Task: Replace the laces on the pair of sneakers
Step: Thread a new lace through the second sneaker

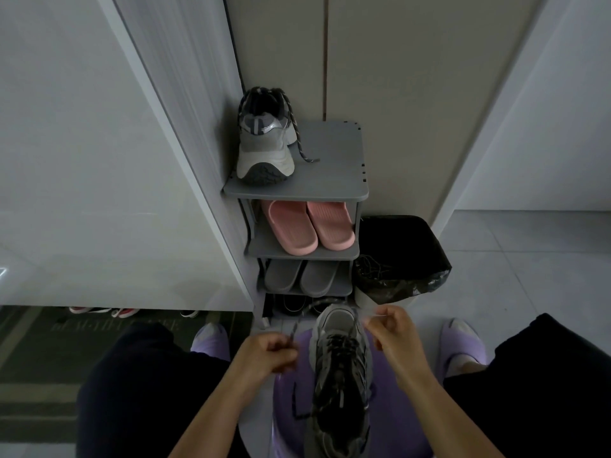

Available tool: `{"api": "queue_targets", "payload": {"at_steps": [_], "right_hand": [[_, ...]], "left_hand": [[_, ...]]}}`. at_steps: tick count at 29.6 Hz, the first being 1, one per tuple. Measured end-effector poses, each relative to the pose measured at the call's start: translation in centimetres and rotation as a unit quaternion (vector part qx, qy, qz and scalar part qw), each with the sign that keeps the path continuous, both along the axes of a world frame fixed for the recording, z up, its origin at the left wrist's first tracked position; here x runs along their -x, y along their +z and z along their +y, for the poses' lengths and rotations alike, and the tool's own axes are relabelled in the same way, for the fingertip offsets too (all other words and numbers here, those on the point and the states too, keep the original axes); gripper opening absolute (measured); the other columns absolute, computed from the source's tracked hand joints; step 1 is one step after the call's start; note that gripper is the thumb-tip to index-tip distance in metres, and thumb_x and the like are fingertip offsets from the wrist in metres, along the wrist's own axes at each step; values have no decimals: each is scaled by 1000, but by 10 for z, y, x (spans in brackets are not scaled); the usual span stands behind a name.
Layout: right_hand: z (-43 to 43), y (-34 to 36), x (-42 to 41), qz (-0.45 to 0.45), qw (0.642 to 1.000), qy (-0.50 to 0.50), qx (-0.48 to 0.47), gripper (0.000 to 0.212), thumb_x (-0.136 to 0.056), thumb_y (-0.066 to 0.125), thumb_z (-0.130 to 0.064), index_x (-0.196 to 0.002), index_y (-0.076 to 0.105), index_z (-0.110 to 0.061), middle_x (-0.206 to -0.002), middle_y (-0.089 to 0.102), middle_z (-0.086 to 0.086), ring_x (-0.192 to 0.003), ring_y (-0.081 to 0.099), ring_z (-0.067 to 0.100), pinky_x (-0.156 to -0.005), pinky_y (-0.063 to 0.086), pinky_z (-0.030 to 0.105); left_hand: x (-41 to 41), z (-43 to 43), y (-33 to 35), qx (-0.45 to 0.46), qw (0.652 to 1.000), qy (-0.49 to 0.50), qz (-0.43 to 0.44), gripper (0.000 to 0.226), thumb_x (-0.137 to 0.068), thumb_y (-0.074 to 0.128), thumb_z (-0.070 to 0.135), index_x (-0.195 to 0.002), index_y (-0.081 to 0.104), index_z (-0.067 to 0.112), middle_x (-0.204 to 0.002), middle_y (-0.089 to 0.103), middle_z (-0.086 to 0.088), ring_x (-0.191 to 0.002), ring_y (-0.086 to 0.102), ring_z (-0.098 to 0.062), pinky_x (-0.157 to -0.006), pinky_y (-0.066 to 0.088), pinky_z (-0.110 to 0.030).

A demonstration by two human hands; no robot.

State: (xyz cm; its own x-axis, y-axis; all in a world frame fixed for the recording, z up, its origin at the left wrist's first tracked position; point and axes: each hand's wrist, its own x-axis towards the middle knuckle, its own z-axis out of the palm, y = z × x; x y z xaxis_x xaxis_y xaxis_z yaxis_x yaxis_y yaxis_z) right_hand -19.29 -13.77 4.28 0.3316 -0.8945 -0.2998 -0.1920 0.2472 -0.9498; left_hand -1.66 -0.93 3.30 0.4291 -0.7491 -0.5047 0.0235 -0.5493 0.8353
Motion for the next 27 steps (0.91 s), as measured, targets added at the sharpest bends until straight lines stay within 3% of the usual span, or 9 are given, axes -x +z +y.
{"api": "queue_targets", "payload": {"at_steps": [3, 5, 7, 9, 16, 18, 22, 27], "right_hand": [[12, -6, 3, 105, 979, 151, 85, 18, -82, 66, -8, -75, 59, -24, -74, 60, -5, -66, 54, 4, -60, 43, 6], [24, -13, 2, 207, 937, 249, 132, 8, -82, 66, -19, -79, 68, -26, -85, 59, -7, -70, 54, 1, -63, 40, 3], [32, -19, 1, 257, 913, 266, 171, 14, -83, 64, -25, -95, 72, -22, -89, 47, -12, -69, 48, -2, -61, 37, 2], [36, -21, -1, 263, 914, 251, 179, 19, -83, 64, -27, -99, 72, -24, -85, 39, -16, -66, 44, -3, -60, 35, 4], [38, -28, -5, 250, 924, 235, 168, 20, -83, 65, -28, -101, 73, -25, -96, 46, -4, -71, 49, 0, -62, 36, 4], [39, -29, -7, 246, 929, 232, 153, 18, -81, 66, -27, -97, 74, -26, -98, 52, -2, -80, 56, 7, -66, 40, 9], [40, -33, -8, 213, 940, 237, 123, 10, -80, 66, -26, -83, 75, -31, -97, 65, 2, -79, 62, 8, -62, 42, 10], [39, -35, -9, 208, 948, 215, 112, 8, -82, 66, -22, -85, 73, -23, -94, 63, 1, -76, 60, 4, -61, 40, 7]], "left_hand": [[20, -13, 9, 68, 988, 111, 88, 17, -78, 61, -13, -79, 65, 3, -67, 67, -6, -56, 65, -7, -55, 53, -14], [31, -18, 7, 83, 986, 128, 68, 19, -76, 61, -15, -75, 64, 3, -62, 65, -3, -52, 62, -3, -53, 51, -12], [41, -19, 2, 85, 986, 138, 40, 24, -75, 61, -17, -69, 62, 6, -53, 63, 4, -49, 59, -2, -51, 48, -10], [48, -19, -1, 87, 986, 138, 15, 28, -74, 62, -18, -64, 61, 9, -48, 61, 5, -48, 56, 0, -51, 47, -9], [52, -21, 1, 95, 989, 104, -39, 30, -74, 64, -13, -65, 59, 14, -58, 61, 2, -47, 56, 6, -50, 45, -8], [51, -22, 1, 89, 990, 77, -73, 31, -75, 65, -10, -64, 58, 18, -59, 59, 2, -45, 54, 6, -50, 44, -7], [55, -21, -2, 96, 984, 40, -144, 36, -75, 67, -6, -61, 55, 25, -58, 59, 8, -52, 56, 7, -54, 43, -7], [62, -20, -4, 93, 989, 82, -78, 25, -80, 64, -1, -73, 58, 22, -73, 63, 6, -69, 59, -2, -62, 45, -6]]}}
